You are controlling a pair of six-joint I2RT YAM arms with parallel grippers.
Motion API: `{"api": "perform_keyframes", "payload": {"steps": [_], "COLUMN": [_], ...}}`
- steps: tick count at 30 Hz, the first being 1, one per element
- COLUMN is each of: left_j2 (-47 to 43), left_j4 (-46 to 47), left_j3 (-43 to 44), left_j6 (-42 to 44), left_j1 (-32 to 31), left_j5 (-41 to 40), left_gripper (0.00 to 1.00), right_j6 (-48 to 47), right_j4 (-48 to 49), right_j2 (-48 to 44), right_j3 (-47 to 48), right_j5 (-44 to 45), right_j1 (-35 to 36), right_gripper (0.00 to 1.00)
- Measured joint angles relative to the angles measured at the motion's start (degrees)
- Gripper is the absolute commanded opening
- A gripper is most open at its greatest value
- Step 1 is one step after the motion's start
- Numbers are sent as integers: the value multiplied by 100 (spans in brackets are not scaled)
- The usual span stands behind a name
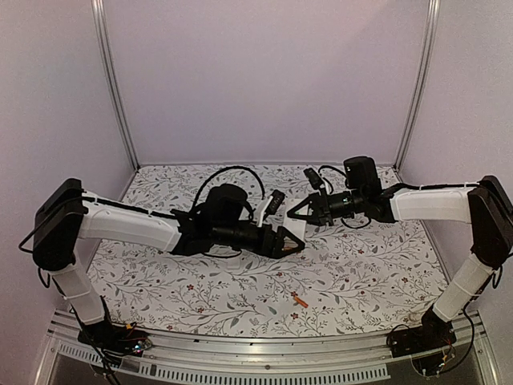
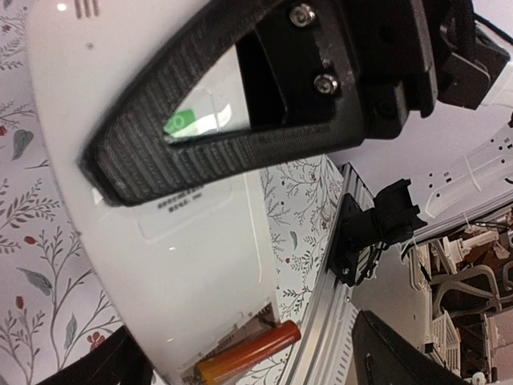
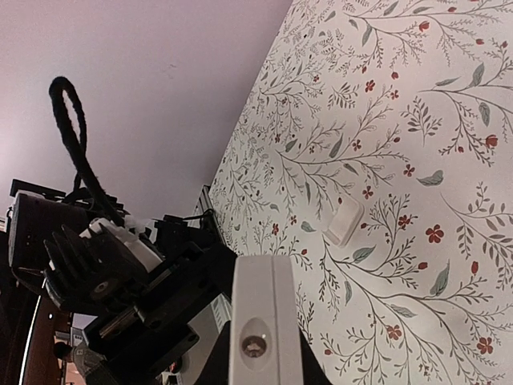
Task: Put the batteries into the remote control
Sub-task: Load the battery into the battery compartment.
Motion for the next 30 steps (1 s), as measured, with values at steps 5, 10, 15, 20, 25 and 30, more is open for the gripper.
{"api": "perform_keyframes", "payload": {"steps": [5,10,15,20,25,30], "left_j2": [96,140,151,153,166,197], "left_j4": [-13,-20,-52,-96,-162,-186], "left_j3": [66,83,107,127,168,205], "left_j6": [0,-15,-15,-7,24,55], "left_j1": [-11,-11,-11,-11,-11,-11], "left_j5": [13,4,13,15,17,15], "left_gripper": [76,72,72,71,71,71], "right_j6": [11,13,15,15,15,17], "right_j4": [-4,-7,-7,-7,-7,-7], "right_j2": [0,0,0,0,0,0], "right_j3": [0,0,0,0,0,0], "right_j5": [-4,-20,-35,-55,-57,-57], "right_j1": [0,0,0,0,0,0], "right_gripper": [0,0,0,0,0,0]}}
